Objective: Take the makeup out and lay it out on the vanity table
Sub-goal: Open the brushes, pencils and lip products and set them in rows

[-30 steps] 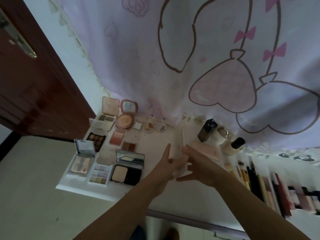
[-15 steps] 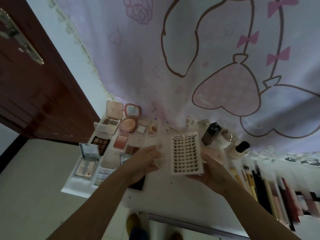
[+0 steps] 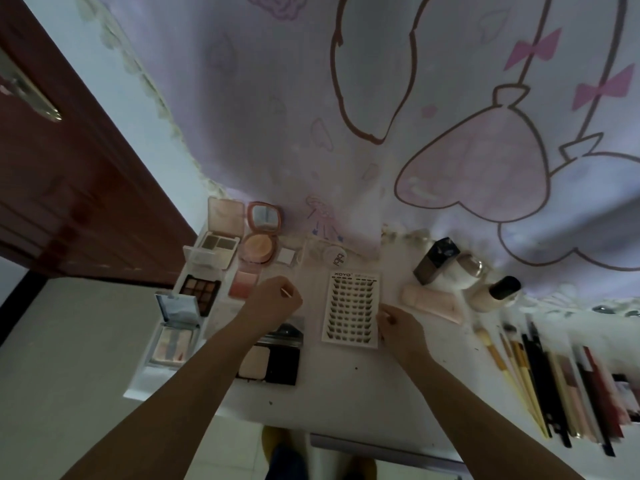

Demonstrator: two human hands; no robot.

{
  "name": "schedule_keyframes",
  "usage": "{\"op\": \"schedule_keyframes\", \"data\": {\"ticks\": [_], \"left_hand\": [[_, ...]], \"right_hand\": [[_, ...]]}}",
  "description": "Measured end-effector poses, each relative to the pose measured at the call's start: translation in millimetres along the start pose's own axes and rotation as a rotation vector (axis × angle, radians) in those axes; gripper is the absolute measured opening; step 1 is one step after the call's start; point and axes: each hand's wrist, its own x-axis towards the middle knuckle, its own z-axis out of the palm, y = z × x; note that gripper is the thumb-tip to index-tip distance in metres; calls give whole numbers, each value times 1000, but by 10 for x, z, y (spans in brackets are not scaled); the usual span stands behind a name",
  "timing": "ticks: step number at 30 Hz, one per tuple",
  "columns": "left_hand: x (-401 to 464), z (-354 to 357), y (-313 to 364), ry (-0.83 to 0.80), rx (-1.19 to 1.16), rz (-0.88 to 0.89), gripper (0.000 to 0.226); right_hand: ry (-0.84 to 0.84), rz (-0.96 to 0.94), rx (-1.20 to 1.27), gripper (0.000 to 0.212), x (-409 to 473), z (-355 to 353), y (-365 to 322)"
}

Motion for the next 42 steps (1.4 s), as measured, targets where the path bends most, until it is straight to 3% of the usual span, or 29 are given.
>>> {"op": "schedule_keyframes", "data": {"ticks": [6,11,14,16,18,20,22,24,28,33,37,42], "left_hand": [[41,13,-47,-32,-62,-34,19],[55,-2,-34,-62,-76,-63,34],[35,2,61,127,-31,56,45],[1,34,192,321,38,227,45],[-28,139,401,393,66,429,46],[-25,335,637,349,53,548,43],[7,607,844,205,45,547,32],[100,932,969,73,16,514,36],[419,1450,1214,-52,-12,412,49],[806,1787,1344,-33,59,372,29],[795,1675,1357,-4,75,499,29],[419,1258,1406,-18,-135,683,33]], "right_hand": [[47,-11,-152,28,51,67,21],[33,44,-161,42,39,33,24],[22,18,-184,38,4,-103,15],[75,-30,-159,31,-11,-291,2],[177,-90,-154,25,-9,-559,-10],[292,-163,-180,22,10,-864,-45],[398,-262,-209,21,45,-1149,-118],[430,-338,-256,25,120,-1340,-247],[200,-313,-448,44,390,-1378,-538],[99,-301,-763,31,629,-1283,-515],[98,-358,-680,21,540,-1347,-490],[36,-287,-287,15,141,-1738,-840]]}}
